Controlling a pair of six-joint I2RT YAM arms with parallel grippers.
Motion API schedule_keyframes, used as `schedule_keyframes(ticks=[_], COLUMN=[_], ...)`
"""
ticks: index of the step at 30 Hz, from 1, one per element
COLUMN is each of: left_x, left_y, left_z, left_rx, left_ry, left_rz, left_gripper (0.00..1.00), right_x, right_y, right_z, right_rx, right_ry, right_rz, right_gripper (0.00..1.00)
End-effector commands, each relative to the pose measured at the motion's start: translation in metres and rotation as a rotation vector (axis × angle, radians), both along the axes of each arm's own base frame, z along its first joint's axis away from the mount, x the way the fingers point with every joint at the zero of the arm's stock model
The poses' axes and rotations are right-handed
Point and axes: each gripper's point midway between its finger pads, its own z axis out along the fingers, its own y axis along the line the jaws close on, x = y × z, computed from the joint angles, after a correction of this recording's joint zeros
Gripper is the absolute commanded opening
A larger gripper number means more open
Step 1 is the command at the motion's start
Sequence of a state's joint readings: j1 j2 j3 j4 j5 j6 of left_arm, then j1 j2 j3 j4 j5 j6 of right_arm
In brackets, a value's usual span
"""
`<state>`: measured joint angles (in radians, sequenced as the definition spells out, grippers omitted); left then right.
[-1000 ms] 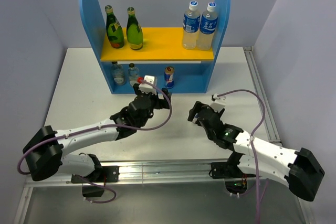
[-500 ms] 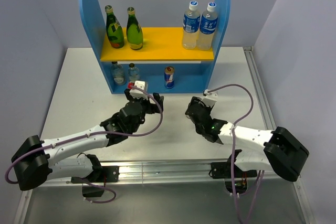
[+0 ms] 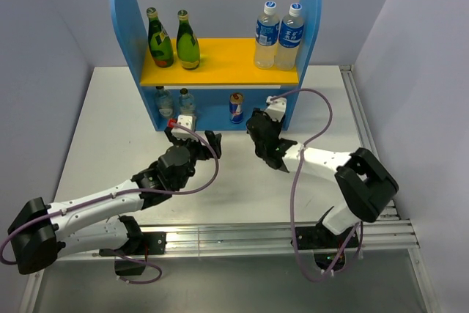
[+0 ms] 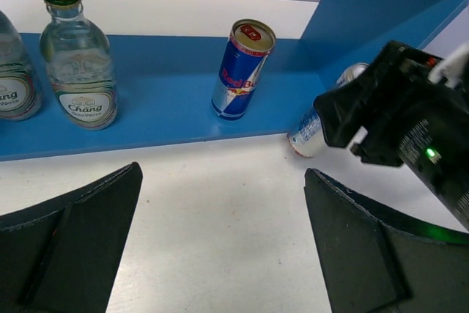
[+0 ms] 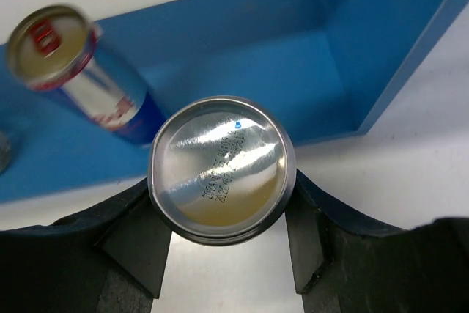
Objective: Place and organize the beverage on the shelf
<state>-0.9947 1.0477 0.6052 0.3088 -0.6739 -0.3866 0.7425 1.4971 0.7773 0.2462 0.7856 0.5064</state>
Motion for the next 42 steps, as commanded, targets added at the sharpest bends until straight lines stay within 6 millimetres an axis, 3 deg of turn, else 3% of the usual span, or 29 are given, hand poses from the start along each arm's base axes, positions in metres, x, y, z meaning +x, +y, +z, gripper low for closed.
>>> schedule_keyframes(ticks=[1,2,4,5,10,16,22,41,42], left_x=[0.000,-0.001,0.000,0.000,0.000,0.001,0.000,0.001,0.002], left_y=[0.009,0.010,0.013,0.014,0.016,0.017,0.017,0.017,0.018], left_z=[0.008,0.009,0.009,0.011,0.011,0.012,0.011,0.009,0.009], left_rx=[-0.017,-0.020,-0.021,-0.029,-0.028,-0.030,-0.029,-0.023,-0.022], left_ry=[-0.021,-0.025,-0.026,-0.031,-0.032,-0.034,-0.034,-0.032,-0.032], left_rz=[0.033,0.035,0.039,0.041,0.042,0.044,0.043,0.046,0.049], left_gripper=[0.99,0.99,0.99,0.99,0.99,0.99,0.99,0.99,0.99], right_x=[0.037,0.045,0.058,0.066,0.091,0.098,0.097,0.115,0.116], right_y=[-0.001,-0.005,-0.006,-0.009,-0.012,-0.013,-0.020,-0.004,-0.002], right_z=[0.041,0.032,0.035,0.026,0.018,0.010,0.020,0.029,0.030], right_rx=[0.046,0.030,0.025,0.015,0.002,-0.009,0.030,0.146,0.150], right_ry=[-0.111,-0.092,-0.094,-0.074,-0.053,-0.049,-0.096,-0.186,-0.191], right_rz=[-0.055,-0.066,-0.069,-0.071,-0.088,-0.103,-0.147,-0.141,-0.135], right_gripper=[0.00,0.00,0.00,0.00,0.00,0.00,0.00,0.00,0.06])
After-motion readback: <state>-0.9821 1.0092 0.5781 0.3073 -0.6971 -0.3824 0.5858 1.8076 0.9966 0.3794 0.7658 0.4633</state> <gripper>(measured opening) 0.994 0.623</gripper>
